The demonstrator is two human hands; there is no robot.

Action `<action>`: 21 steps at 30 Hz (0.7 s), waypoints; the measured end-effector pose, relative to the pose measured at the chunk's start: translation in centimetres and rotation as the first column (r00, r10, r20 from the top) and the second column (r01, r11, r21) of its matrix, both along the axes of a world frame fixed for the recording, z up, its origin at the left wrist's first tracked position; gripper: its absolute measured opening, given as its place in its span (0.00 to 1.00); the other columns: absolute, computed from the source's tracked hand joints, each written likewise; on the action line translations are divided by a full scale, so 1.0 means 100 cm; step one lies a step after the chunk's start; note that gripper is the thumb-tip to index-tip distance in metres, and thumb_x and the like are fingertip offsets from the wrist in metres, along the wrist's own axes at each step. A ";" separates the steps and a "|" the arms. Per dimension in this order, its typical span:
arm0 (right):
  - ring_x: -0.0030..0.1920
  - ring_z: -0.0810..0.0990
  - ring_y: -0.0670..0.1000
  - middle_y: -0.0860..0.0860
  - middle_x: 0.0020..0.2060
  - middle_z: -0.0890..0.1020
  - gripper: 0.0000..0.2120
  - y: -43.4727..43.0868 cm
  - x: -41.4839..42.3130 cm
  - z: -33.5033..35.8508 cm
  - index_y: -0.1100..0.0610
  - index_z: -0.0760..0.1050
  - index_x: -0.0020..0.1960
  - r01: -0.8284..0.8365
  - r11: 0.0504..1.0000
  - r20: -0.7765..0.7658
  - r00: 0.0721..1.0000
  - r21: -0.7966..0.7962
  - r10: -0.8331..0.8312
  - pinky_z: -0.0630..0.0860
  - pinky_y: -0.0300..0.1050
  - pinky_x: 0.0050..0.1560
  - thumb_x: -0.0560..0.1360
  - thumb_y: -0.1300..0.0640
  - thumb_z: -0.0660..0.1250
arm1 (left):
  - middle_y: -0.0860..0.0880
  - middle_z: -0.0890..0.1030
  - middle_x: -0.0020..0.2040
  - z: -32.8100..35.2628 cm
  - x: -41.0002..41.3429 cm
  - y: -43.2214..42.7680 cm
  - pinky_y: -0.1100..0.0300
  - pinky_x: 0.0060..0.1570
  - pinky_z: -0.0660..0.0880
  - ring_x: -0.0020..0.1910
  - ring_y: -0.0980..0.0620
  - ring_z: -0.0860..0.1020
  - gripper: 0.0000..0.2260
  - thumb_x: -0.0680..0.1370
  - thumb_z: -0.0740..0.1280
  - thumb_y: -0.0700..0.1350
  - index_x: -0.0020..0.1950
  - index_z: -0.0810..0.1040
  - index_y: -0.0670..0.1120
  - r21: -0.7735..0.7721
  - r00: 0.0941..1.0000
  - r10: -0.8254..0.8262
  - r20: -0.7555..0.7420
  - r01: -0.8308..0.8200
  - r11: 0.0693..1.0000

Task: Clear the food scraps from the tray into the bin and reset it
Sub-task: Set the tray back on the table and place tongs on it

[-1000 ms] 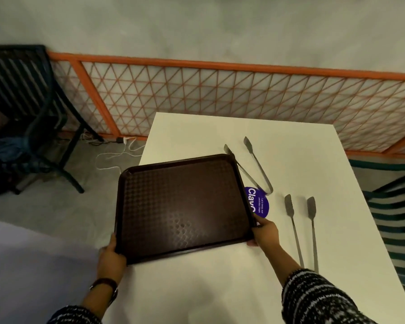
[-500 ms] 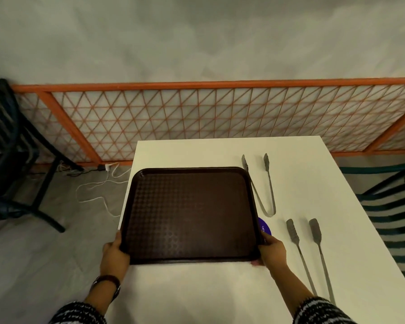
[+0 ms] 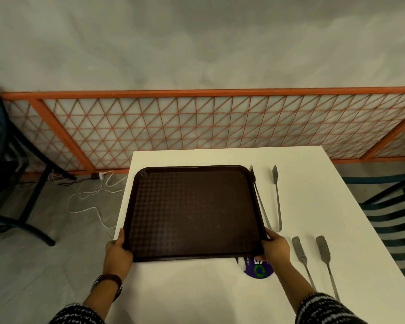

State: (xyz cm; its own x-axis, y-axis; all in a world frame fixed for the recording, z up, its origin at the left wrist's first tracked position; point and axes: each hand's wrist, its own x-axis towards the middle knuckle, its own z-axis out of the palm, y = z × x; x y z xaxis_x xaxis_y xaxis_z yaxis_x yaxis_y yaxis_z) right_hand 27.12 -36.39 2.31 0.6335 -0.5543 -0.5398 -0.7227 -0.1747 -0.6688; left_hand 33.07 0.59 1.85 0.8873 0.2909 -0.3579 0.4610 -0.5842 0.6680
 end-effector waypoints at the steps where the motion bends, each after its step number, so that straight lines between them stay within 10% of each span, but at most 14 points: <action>1: 0.53 0.79 0.63 0.59 0.59 0.79 0.24 -0.001 0.003 0.001 0.59 0.69 0.69 -0.006 1.000 -0.001 1.000 -0.019 0.006 0.81 0.54 0.48 0.74 0.69 0.63 | 0.35 0.69 0.51 0.000 0.002 -0.001 0.43 0.55 0.72 0.40 0.41 0.70 0.30 0.74 0.53 0.26 0.75 0.59 0.45 -0.009 1.000 0.010 0.005 -0.010 1.000; 8: 0.52 0.79 0.60 0.59 0.60 0.79 0.25 -0.004 0.011 0.004 0.58 0.67 0.70 -0.053 0.996 -0.059 0.997 -0.068 0.049 0.76 0.43 0.35 0.73 0.67 0.66 | 0.35 0.67 0.57 0.000 0.004 -0.003 0.45 0.58 0.72 0.42 0.42 0.71 0.29 0.76 0.54 0.28 0.75 0.56 0.45 -0.040 1.000 0.023 0.013 -0.023 0.999; 14: 0.54 0.79 0.64 0.60 0.60 0.78 0.29 -0.007 0.012 0.005 0.57 0.65 0.71 -0.120 0.989 -0.120 0.987 -0.089 0.109 0.81 0.57 0.48 0.72 0.67 0.67 | 0.37 0.66 0.60 0.001 0.001 -0.006 0.49 0.57 0.71 0.43 0.43 0.71 0.28 0.77 0.55 0.30 0.75 0.56 0.47 -0.054 0.998 0.048 0.027 -0.047 0.997; 21: 0.52 0.80 0.61 0.59 0.58 0.79 0.21 -0.010 0.009 0.009 0.58 0.68 0.69 -0.177 0.967 -0.087 0.983 -0.184 0.163 0.80 0.52 0.48 0.76 0.59 0.64 | 0.37 0.66 0.63 -0.006 -0.008 -0.007 0.49 0.57 0.70 0.43 0.44 0.71 0.26 0.78 0.56 0.31 0.75 0.57 0.45 -0.032 0.995 0.075 0.070 -0.072 0.997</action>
